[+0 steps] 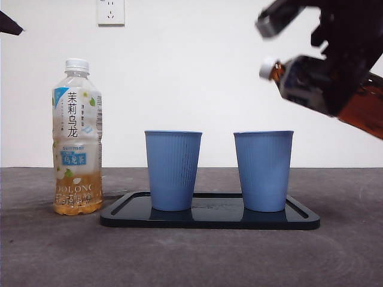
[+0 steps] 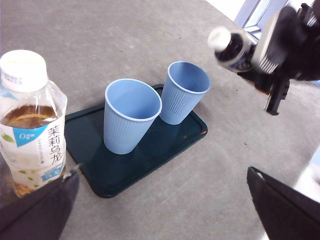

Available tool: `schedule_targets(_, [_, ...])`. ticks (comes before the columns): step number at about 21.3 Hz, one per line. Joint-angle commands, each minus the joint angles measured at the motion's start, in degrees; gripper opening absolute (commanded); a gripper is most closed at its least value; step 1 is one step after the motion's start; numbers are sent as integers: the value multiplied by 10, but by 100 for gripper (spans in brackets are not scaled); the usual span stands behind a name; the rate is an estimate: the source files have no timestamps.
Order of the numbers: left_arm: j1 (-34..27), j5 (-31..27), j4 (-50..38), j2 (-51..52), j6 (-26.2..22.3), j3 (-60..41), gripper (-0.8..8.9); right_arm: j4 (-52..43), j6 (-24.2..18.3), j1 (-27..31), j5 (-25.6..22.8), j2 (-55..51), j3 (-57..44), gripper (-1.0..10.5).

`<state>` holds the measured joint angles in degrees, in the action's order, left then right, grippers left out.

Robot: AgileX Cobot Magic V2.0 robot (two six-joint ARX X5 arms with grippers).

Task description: Pour the drink into the cup

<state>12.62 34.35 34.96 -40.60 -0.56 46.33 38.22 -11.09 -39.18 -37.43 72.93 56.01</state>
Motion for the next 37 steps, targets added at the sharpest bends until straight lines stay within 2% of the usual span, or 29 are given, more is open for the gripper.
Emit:
schedule_targets(1, [2,0,-2,-4,-1,1,530,-50,70,15,43,-33,18,158])
schedule_targets(3, [2,0,-2,-4,0,1,530,-90,96,34,83,-70,8,158])
schedule_targets(6, [2,0,-2,-4,2,1,530,-165,102,67,123,-129,-26,158])
schedule_targets(9, [2,0,-2,-4,7,1,530,-246,117,110,183,-182,-89,158])
schedule_targets(13, [2,0,-3,-7,11,1,530,-453,152,166,253,-218,-234,158])
schedule_targets(15, [2,0,-3,-9,12,1,530,-570,187,190,292,-213,-304,158])
schedule_targets(20, [2,0,-3,-11,12,1,530,-725,199,223,310,-156,-382,158])
schedule_targets(29, [2,0,-2,-11,12,1,530,-855,192,231,330,-39,-384,158])
schedule_targets(37, [2,0,-3,-11,11,1,530,-931,192,234,330,43,-384,158])
